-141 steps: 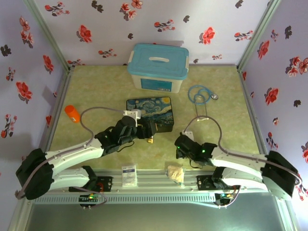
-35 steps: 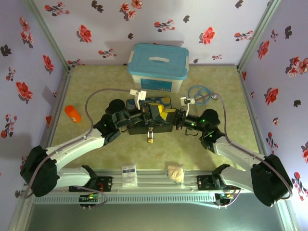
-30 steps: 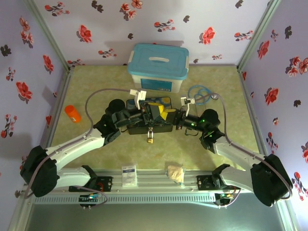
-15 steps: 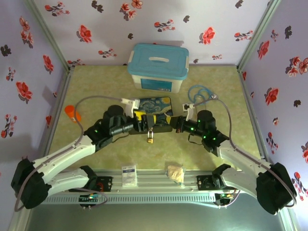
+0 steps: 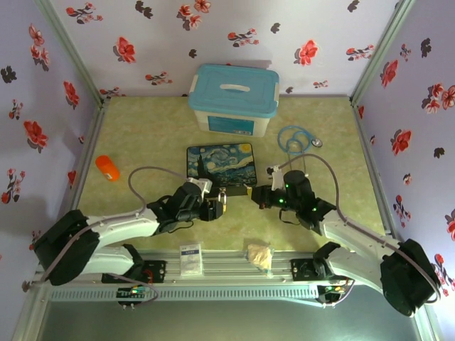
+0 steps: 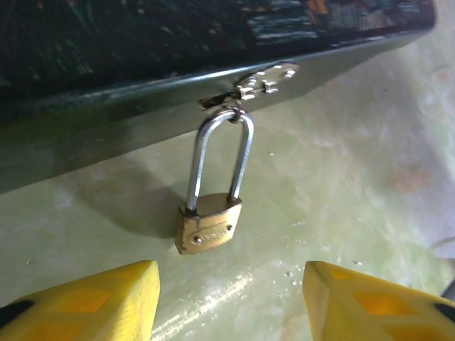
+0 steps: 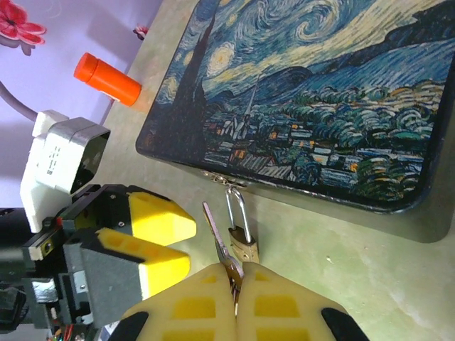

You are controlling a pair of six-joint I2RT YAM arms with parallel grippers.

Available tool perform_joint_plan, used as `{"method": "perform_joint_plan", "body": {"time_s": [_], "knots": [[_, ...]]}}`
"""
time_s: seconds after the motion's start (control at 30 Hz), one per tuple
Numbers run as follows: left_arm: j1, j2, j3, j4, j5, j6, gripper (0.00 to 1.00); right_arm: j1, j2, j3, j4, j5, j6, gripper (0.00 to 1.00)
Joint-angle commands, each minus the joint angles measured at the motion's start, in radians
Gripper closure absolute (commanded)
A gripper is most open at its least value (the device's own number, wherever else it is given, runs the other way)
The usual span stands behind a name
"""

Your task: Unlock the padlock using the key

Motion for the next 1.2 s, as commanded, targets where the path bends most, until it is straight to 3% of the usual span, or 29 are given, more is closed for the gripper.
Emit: {"method": "perform_joint_plan", "body": {"time_s": [0.0, 0.4, 0.53, 0.67, 0.77, 1.03, 1.17], "knots": [[-0.007, 0.054, 0.008, 0.091, -0.047, 0.029, 0.46, 0.016, -0.012, -0.021, 0.014, 0.041, -0.006, 1.00], [-0.005, 0.229, 0.066, 0.178, -0.043, 0.102, 0.44, 0.028, -0.048, -0.063, 0.030, 0.095, 0.012, 1.00], [-0.007, 0.284, 0.107, 0.162, -0.031, 0.106, 0.63, 0.028, -0.076, -0.075, 0.005, 0.115, 0.009, 1.00], [-0.008, 0.298, 0.122, 0.158, -0.015, 0.114, 0.68, 0.028, -0.101, -0.091, -0.007, 0.142, 0.011, 1.00], [-0.008, 0.291, 0.121, 0.154, -0.015, 0.102, 0.78, 0.029, -0.103, -0.104, 0.008, 0.149, 0.024, 1.00], [-0.008, 0.281, 0.076, 0.260, -0.026, -0.049, 0.89, 0.038, -0.021, -0.126, 0.056, 0.134, 0.080, 1.00], [-0.008, 0.259, 0.056, 0.309, -0.064, -0.129, 0.92, 0.065, 0.041, -0.155, 0.178, 0.081, 0.154, 1.00]]}}
